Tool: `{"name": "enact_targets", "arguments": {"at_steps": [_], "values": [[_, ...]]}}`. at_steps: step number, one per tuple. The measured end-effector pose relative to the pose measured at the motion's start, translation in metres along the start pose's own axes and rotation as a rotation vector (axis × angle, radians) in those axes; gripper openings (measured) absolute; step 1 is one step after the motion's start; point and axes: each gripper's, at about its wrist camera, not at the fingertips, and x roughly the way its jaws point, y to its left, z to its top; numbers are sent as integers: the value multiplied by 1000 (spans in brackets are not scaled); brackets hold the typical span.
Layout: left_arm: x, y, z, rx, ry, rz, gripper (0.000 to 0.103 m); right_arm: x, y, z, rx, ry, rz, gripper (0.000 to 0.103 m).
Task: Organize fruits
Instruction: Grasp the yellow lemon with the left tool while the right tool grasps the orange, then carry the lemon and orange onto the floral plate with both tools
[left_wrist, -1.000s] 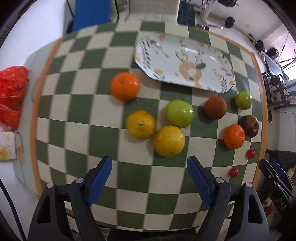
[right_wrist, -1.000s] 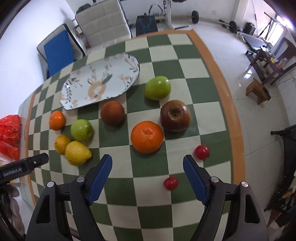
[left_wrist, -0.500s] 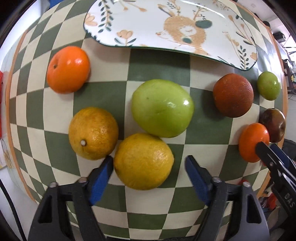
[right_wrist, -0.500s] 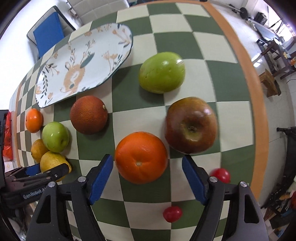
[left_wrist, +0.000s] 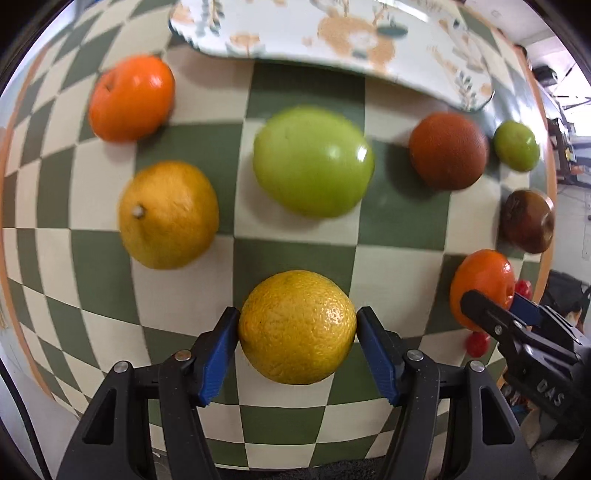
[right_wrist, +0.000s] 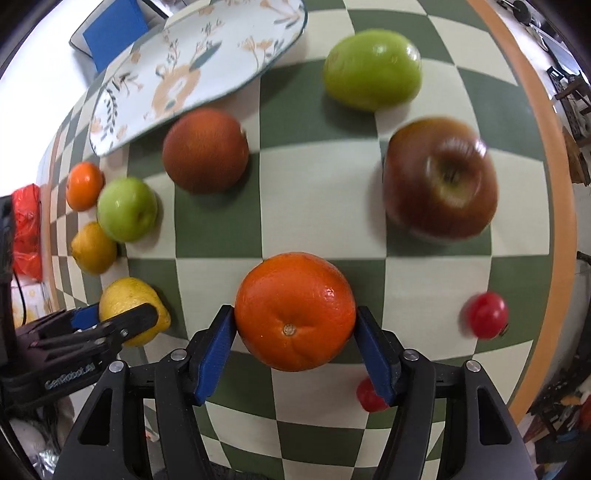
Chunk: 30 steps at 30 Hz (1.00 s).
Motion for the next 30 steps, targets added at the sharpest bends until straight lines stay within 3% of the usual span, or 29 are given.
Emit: {"name": "enact_targets", "arguments": {"at_steps": [3,14,21,30], "values": [[10,4,0,-5,20,-38,64,1,-1,-5,5,-13,-3,68],[17,3,-7,42,38,-5,61,16,-6,4,18,6,3,68],[9,31,-9,62,69,-116,61,23,-11,8,35,37,10,68],[2,41,-27,137,125,-106,61,32,4,2,41,45,0,68]]}}
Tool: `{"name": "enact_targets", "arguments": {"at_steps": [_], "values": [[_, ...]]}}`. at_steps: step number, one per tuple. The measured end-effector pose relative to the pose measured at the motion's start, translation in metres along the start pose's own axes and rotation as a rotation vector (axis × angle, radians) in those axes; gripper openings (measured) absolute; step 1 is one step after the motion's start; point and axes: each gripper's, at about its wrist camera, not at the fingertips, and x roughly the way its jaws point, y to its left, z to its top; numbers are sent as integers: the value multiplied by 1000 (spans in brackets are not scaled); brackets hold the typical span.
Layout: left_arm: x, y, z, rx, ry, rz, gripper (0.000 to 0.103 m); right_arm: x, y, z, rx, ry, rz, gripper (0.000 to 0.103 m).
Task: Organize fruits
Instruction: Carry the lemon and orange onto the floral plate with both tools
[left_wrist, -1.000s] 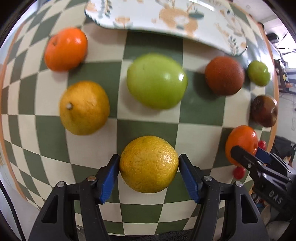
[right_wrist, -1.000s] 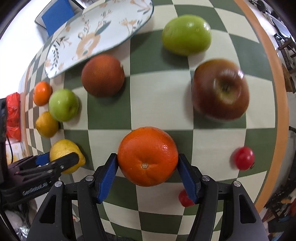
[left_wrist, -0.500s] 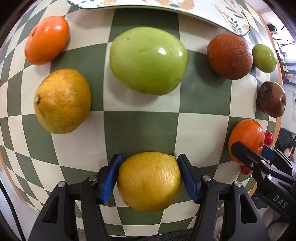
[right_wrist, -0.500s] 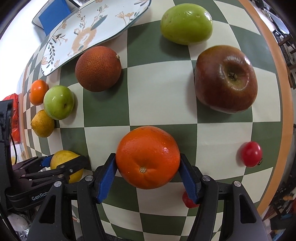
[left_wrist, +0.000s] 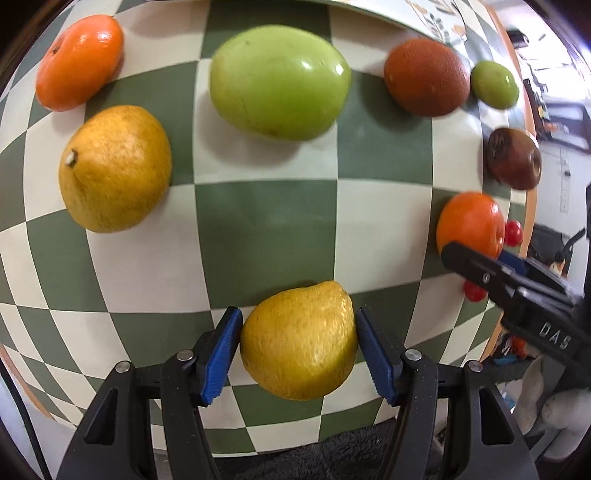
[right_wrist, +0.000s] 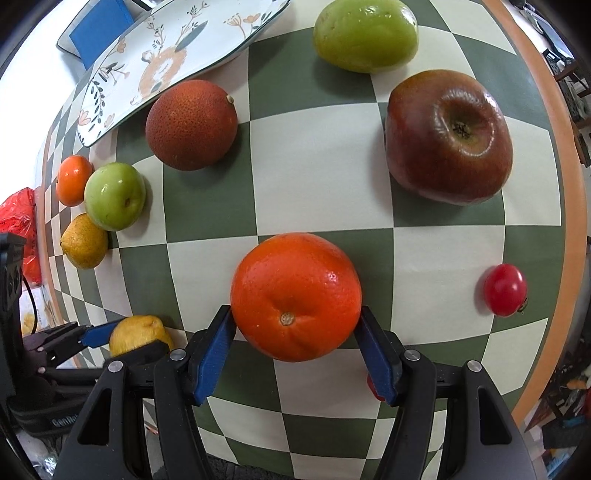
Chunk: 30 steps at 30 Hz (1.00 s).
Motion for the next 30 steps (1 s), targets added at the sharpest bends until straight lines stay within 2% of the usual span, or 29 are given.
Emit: {"name": "enact_targets", "arguments": {"at_steps": [1,2,4,9,10,11,13,16,19,21,25,30], "values": [[1,-3,1,10,12,5,61,0,1,-1,0,2,-3,68],[3,-23,2,19,26,11,62,1,4,-1,1,3,-5,68],[6,-24,-3,43,43,23,62,4,8,-2,-1,8,-5,68],[15,-42,-16,85,17,80,61,14,11,-6,-5,36,-23,68],[14,-43,-18,76,1,90,60,16,11,-7,-9,35,-26,66],[13,-43,-20,72,-13,106,60,16,12,-8,-13,29,-29,55],[12,-45,-21,68,-41,131,60,15,15,-10,-26,7,-37,55],[7,-46,-18,55,-59,127,60,14,18,-11,-43,-8,-48,54],[3,-46,-12,42,-74,126,60,15,12,-11,-10,14,8,57],[-2,-44,-7,27,-85,112,60,12,7,-8,7,8,20,71],[-11,-42,1,10,-108,96,60,8,4,0,15,-22,17,71],[-28,-43,11,-8,-142,64,60,3,8,1,-20,-65,-26,67]]}}
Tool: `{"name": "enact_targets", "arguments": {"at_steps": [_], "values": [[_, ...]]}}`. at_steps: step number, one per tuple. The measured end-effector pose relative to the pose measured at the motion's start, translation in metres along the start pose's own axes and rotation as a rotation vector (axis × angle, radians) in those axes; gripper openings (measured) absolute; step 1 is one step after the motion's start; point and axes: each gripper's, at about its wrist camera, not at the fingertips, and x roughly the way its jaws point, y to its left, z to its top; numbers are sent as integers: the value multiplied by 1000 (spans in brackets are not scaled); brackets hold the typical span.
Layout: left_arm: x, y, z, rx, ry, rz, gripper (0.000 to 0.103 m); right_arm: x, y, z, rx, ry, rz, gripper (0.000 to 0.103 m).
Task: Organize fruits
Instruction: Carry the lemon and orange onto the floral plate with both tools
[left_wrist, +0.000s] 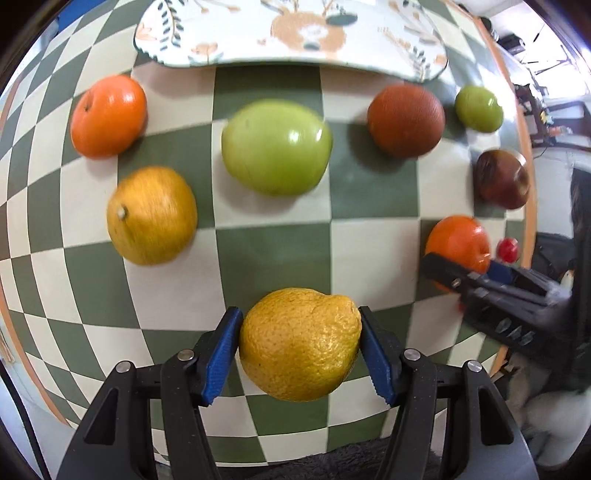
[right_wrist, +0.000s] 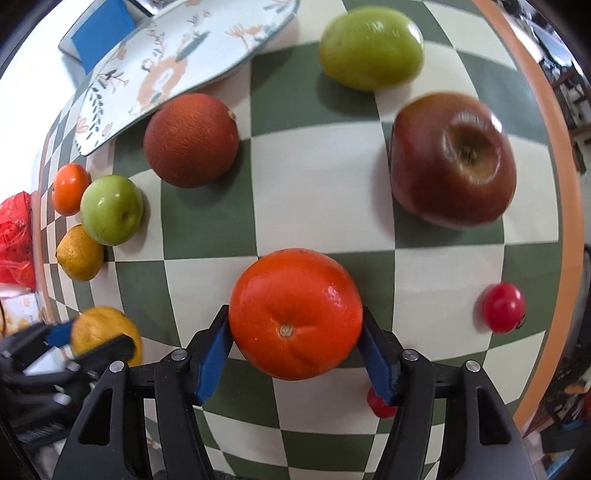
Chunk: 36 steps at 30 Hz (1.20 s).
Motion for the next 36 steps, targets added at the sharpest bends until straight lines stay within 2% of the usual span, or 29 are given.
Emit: {"name": "enact_targets", "arguments": {"at_steps": [4,6,9,11,14,16,18,21,26,31,33,35,36], "values": [[-31,1,16,-25,-50,-57,60,-21,-3,9,20,-35,62,67],[-58,8,37,-43,-95,-92,60,-37,-2,17,20,-73,90,67],[-84,4,69,-58,-170,-112,60,-64,5,49,-2,-147,122,67],[-92,-1,99,-68,-208,-111,60,-76,10,83,-20,-186,126,67],[-94,-3,150,-96,-248,-100,60,-71,25,135,-58,-221,96,67],[-86,-1,183,-115,-250,-83,60,-58,35,165,-80,-215,82,67],[-80,11,217,-130,-221,-90,60,-48,50,192,-112,-204,59,67],[-64,20,241,-155,-181,-96,60,-34,63,221,-160,-176,25,67],[-52,23,255,-156,-160,-81,60,-24,70,236,-211,-153,3,67],[-39,23,259,-165,-121,-82,61,-25,68,243,-202,-133,35,69],[-37,23,260,-172,-120,-88,61,-27,67,244,-200,-132,31,83],[-40,23,260,-176,-123,-93,64,-26,69,245,-197,-126,27,85],[-42,23,261,-175,-126,-95,71,-26,68,245,-193,-124,26,85]]}}
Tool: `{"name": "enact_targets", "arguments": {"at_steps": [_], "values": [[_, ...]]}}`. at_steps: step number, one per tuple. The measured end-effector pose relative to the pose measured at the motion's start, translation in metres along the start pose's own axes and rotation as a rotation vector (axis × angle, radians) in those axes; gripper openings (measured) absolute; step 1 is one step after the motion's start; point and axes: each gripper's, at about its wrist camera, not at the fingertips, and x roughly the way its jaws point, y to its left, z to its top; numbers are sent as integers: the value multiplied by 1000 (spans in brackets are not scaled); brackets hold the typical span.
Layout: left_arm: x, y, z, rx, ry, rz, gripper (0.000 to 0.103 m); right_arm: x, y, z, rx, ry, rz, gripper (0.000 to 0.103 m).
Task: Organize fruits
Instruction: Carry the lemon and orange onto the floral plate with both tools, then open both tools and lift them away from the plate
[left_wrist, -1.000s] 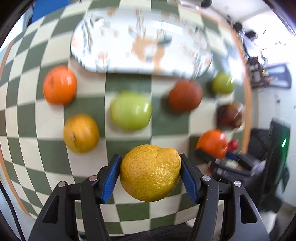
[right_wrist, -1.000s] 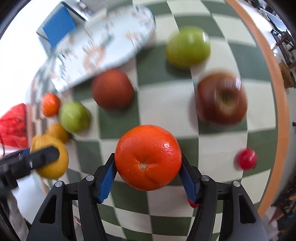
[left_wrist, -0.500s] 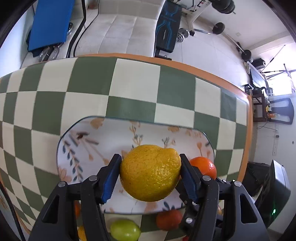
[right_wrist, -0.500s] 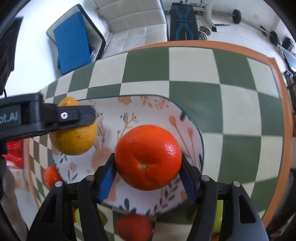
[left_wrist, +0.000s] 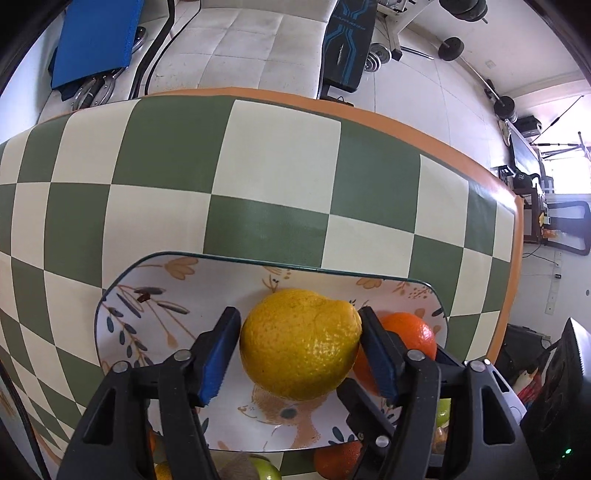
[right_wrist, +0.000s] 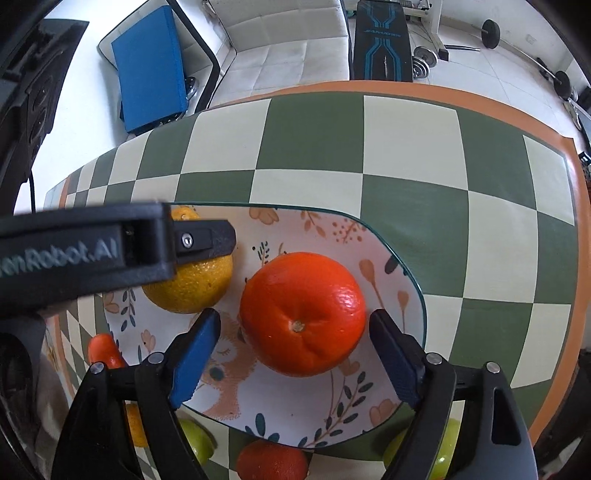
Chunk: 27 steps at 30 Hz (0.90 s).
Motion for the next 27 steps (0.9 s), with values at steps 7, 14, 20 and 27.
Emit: {"name": "enact_targets", "arguments": {"at_steps": [7,14,20,27], "values": [[-25,-4,-5,43,-60,56,86,-24,-3,-14,45,-20,-42,96],[-60,6,-40,71,-198,208,86,-54,1,-41,58,-60,-169,96],[-84,16,-83,78,-265,251,86,-86,8,-67,79,-112,-186,96],[-121,10,-138,123,-339,267,86,-134,25,-105,71,-190,-223,96]]}}
